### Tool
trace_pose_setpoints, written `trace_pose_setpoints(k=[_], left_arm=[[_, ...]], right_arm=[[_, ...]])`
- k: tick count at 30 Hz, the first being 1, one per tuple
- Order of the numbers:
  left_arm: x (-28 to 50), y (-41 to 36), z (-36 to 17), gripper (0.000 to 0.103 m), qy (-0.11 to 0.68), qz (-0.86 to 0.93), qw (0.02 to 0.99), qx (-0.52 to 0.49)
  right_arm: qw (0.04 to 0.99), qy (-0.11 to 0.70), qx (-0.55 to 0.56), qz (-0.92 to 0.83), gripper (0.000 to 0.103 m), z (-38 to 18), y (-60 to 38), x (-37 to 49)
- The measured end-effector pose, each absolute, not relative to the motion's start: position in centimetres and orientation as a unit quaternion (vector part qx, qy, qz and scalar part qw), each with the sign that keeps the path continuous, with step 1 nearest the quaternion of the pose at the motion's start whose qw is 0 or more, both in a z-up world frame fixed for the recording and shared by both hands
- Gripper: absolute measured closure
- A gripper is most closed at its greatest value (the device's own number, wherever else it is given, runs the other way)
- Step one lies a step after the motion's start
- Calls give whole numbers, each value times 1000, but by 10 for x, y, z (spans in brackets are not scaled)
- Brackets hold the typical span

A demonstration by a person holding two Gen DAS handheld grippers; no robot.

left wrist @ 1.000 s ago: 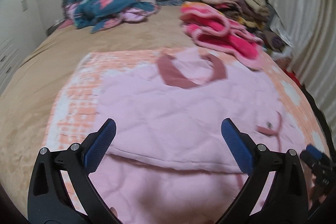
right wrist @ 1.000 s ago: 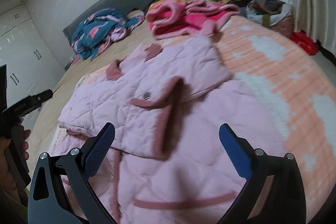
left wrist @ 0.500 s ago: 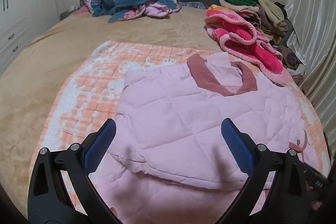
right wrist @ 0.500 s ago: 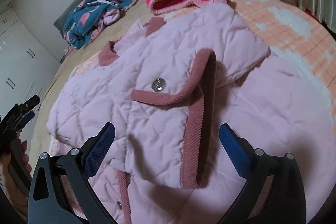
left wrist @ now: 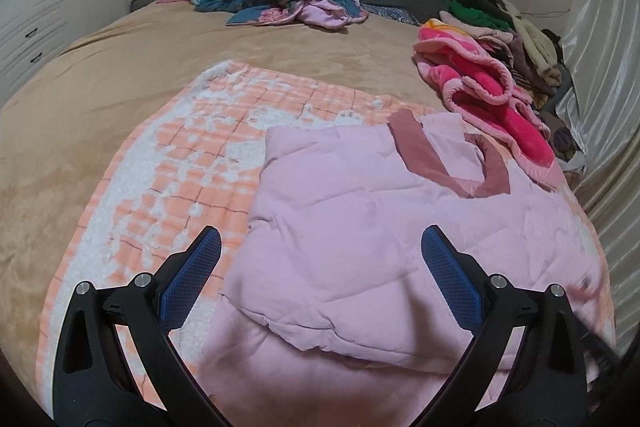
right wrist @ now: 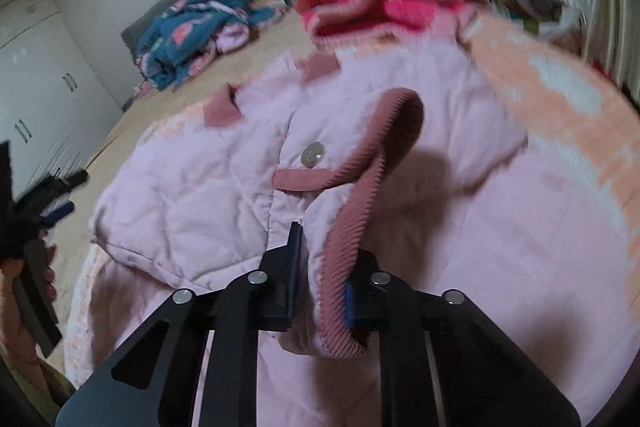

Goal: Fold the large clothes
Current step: 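Fold the grasped front edge over the jacket with the right tool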

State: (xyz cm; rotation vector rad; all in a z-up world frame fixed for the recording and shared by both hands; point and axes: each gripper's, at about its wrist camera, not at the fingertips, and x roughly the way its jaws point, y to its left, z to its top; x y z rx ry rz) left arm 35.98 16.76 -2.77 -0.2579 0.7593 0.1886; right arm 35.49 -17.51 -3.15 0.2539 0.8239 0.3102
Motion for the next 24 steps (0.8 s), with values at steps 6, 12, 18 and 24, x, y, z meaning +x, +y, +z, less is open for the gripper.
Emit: trace_pose_setpoints(k=[6,12,18,24], left_arm=[[366,138,-29,9,367,60,924,-90],[373,110,-36,9,368,33,928,-56],[377,99,-45,16,372,14,926,-59],[384,89,-61,25,393,-2,918,-47]], right_arm=[[924,339,70,162,89,27,-184,377],[935,321,28,150,91,43,-191,408],[930,351,13,112,93,12,-198,431],[921,376,29,95,90,-12,-204,445]])
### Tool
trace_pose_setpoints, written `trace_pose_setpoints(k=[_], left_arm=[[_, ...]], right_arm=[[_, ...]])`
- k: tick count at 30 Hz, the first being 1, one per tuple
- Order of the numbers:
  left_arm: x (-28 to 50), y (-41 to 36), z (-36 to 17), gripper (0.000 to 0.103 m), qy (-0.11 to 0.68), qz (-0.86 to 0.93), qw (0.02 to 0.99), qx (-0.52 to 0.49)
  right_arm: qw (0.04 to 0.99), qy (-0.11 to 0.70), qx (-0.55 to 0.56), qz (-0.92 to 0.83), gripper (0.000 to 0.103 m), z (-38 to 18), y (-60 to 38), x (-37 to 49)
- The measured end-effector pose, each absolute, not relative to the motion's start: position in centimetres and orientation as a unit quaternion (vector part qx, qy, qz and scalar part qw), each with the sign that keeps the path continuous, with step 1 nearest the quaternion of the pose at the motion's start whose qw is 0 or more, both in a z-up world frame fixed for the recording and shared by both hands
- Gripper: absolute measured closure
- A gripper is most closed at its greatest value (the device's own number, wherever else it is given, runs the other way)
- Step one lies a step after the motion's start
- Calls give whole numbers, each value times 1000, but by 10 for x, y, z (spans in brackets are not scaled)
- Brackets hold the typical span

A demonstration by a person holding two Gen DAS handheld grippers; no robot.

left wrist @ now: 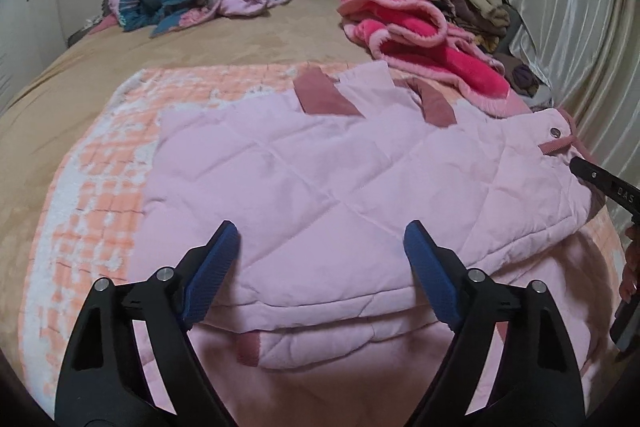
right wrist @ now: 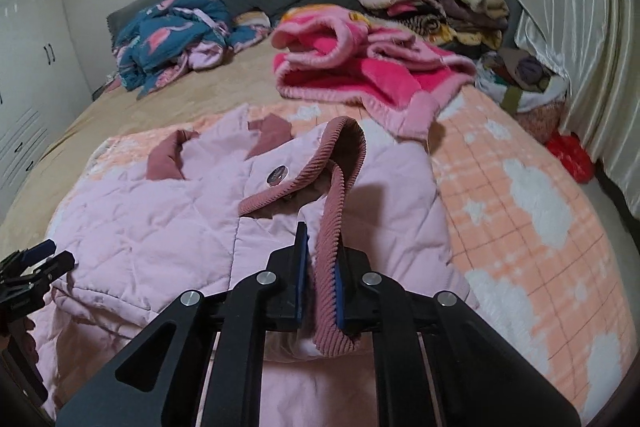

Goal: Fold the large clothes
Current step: 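Fold the grasped front edge over the jacket with the right tool, then open the right tool and withdraw it from the folded front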

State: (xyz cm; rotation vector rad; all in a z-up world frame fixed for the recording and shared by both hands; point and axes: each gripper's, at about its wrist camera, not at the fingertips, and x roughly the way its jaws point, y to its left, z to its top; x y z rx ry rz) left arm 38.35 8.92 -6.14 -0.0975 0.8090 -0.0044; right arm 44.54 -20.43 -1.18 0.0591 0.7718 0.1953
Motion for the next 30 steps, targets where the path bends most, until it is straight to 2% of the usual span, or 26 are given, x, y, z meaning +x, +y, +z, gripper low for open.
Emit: trace_pose_setpoints(k=[1,4,6,8,12,15,19,21,25,30], left_arm=[[384,89,-63,25,396,-1,917,-44],[387,90,-69,25,405,2,913,-43],[388,92,-73,25,411,2,910,-48],[390,93,-75,25,416,4,908,-48],[390,94,-80,24,423,8,905,-51],[390,95,-82,24,426,8,903,-54],[389,95,-83,24,427,8,903,-57],[389,95,-83,24,428,7,902,-56],[391,94,-86,24,431,7,901,-53],[394,95,-90,24,432,5,900,-59]], right_arm=[[920,381,26,87,89,-15,-204,447],[922,381,15,66,75,-15,-205,446],[927,369,19,58,57,-9,-209,441],[934,353,23,55,51,-2,-211,436],[931,352,18,94,44,2,-196,429],[920,370,19,128,42,-3,-177,429],[900,407,7,158,38,-18,-146,440],[884,442,12,151,32,-37,-138,449],[876,461,12,138,31,-66,-132,456],[879,459,14,127,30,-74,-131,454]])
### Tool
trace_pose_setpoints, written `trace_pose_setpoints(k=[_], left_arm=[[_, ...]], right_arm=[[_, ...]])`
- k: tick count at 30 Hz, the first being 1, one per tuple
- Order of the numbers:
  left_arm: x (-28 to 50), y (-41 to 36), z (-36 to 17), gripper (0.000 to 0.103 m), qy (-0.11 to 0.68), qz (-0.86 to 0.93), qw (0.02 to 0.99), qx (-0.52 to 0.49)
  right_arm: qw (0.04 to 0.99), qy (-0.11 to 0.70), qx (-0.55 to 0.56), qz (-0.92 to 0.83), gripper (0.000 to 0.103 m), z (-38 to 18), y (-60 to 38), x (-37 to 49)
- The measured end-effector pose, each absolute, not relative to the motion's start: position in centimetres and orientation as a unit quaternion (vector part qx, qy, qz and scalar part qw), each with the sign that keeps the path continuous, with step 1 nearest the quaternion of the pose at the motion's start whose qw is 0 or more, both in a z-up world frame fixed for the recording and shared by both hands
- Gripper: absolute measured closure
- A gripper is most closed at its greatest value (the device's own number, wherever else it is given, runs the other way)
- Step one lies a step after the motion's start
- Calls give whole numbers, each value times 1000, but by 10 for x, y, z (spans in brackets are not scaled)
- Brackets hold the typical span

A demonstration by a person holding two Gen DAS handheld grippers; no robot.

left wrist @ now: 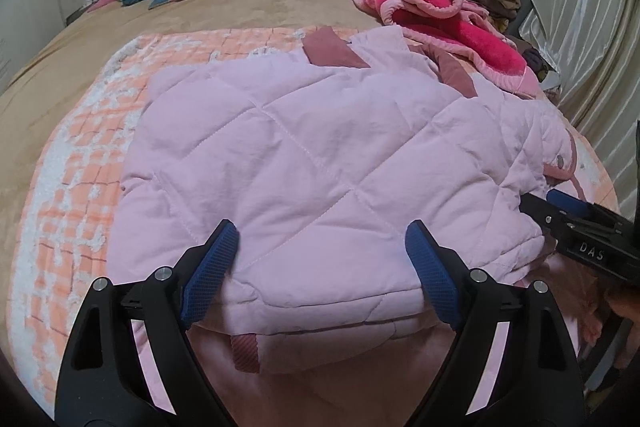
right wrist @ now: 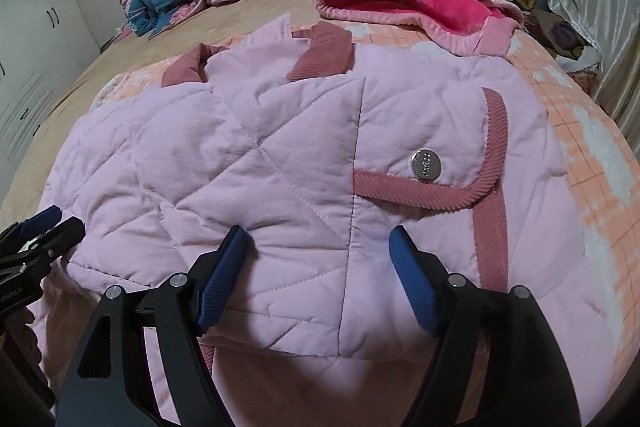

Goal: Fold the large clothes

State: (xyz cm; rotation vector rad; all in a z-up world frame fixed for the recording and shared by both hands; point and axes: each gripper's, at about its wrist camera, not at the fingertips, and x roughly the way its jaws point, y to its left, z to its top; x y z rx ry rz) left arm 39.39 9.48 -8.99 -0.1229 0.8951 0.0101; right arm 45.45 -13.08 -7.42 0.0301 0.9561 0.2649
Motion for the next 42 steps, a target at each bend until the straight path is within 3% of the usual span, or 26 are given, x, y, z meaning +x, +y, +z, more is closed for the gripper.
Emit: trace_pose_setpoints(k=[7,15,21,27,30,42], left_arm=[[389,91,-81,23,433,9,900,-50],[375,82,-56,11,424,9,905,-36],[353,78,-36,9,410,-17,909,-73],[321,66,-11,9,386,-13,920,-73],[305,59,0,9,378,-12,923,-68],[253,38,50,9,342,-15,938,-55]], right_arm=[[881,458,31,117,28,-67,-138,439],[897,424,53,112,12,-34,-161,397],[906,400,81,113,11,-6,-192,364],[913,383,87,115,11,18,-212,336],[916,376,83,115,5,29,-218,322],[934,322,81,135,5,82,-240,257]])
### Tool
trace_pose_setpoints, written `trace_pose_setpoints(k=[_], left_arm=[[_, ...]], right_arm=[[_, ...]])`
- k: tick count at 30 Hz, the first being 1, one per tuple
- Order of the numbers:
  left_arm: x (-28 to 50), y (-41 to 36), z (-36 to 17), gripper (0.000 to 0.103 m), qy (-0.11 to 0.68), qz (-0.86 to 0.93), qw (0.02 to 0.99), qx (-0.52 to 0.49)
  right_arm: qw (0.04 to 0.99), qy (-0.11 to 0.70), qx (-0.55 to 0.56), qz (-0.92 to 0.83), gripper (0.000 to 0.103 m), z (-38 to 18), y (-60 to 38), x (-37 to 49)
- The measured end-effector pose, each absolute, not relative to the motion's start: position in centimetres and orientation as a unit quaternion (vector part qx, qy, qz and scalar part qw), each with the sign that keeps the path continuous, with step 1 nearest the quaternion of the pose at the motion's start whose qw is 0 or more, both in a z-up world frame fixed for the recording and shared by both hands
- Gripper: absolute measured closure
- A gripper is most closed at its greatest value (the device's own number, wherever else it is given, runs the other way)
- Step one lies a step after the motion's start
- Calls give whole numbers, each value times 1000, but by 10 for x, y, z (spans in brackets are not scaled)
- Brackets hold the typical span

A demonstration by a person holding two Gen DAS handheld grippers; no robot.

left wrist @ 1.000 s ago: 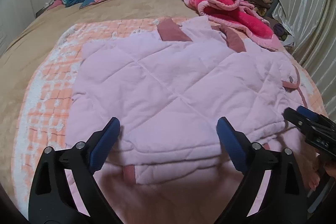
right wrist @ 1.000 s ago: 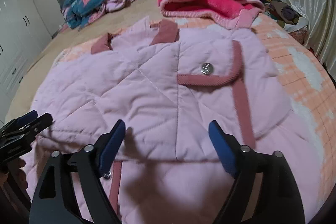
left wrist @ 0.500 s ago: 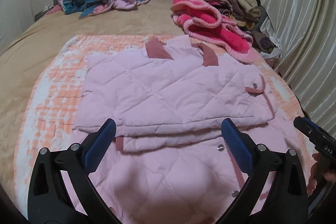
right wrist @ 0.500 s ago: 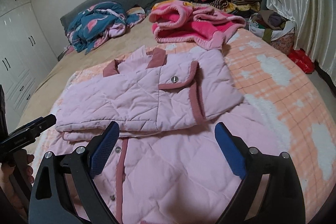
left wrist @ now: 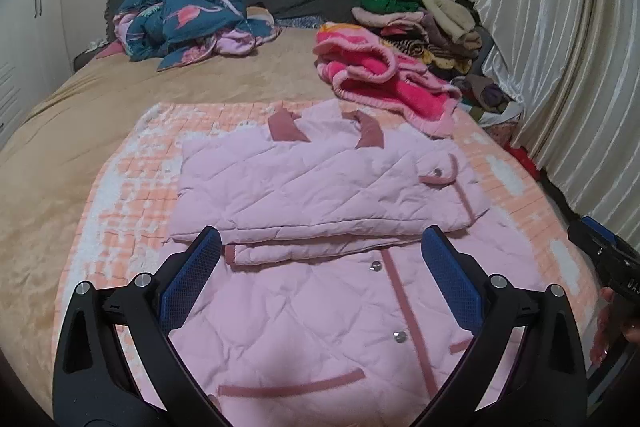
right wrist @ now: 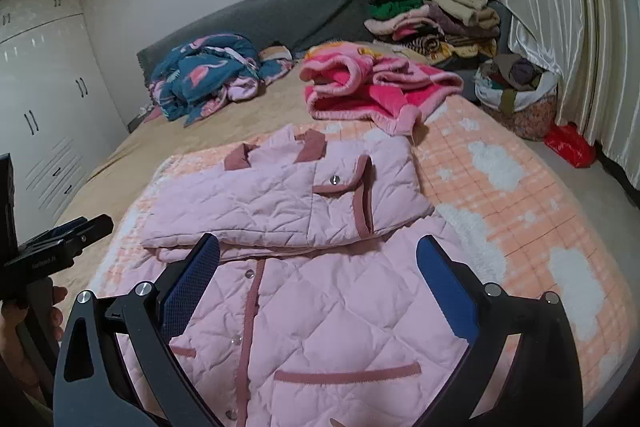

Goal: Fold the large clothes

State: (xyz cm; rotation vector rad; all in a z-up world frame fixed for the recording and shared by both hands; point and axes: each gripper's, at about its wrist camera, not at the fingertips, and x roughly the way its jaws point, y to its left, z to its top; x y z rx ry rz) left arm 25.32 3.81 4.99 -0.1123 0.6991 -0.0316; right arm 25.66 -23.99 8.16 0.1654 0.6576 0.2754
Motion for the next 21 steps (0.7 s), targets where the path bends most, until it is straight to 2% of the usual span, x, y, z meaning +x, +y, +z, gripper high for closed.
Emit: trace_pose_setpoints(k=[21], left_arm=[[187,16,94,9,301,-11,953,-22]], right_arm=[[950,269,75,139,5,139,-267,195]])
